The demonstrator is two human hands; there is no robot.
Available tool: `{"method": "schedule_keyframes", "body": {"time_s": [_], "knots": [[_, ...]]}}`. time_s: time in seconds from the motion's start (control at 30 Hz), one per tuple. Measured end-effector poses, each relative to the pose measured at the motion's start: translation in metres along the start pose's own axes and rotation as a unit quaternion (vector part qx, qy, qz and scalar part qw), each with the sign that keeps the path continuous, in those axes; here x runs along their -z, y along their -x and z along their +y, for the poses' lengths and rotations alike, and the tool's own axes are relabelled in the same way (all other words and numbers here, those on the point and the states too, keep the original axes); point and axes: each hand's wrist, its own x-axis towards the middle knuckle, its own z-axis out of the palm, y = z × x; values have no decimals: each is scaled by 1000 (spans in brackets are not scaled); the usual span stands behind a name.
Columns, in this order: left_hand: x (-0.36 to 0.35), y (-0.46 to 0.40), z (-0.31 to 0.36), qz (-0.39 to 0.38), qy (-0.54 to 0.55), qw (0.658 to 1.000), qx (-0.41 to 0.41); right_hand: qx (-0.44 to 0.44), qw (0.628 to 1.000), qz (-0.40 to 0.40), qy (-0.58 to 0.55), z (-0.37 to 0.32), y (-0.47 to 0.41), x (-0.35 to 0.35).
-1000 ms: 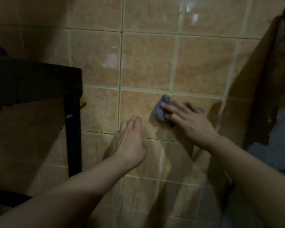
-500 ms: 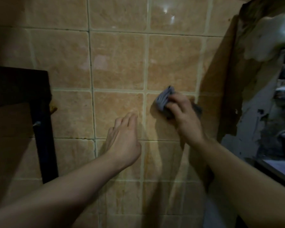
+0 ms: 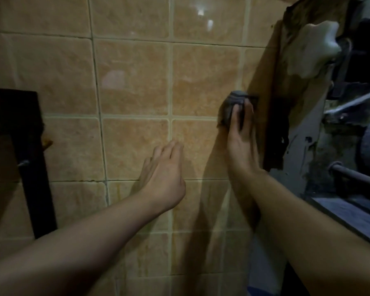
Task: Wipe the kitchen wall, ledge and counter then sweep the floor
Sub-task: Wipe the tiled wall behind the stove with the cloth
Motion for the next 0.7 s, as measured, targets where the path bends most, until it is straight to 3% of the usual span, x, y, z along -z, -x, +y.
{"method": "schedule_keyframes", "body": {"time_s": [0.13, 0.2, 0.3, 0.4, 0.47, 0.57, 0.7], "knots": [[-1, -1, 6, -5, 3, 1000, -9, -58, 996, 57, 31, 6, 19, -18], [-6, 4, 6, -13, -1, 1000, -9, -110, 993, 33, 19, 10, 53, -31], [-15, 14, 4, -28, -9, 1000, -9, -118, 993, 0, 8, 13, 93, -43], [-19, 18, 3, -33, -13, 999, -10, -111, 992, -51, 14, 13, 77, -32], [-21, 17, 4, -32, -10, 999, -8, -122, 992, -21, 21, 12, 47, -21], [-27, 17, 1, -27, -7, 1000, -11, -99, 991, 76, 44, 15, 26, -26], [-44, 28, -5, -37, -6, 999, -10, 10, 999, 44, -25, 26, 93, -59]]}}
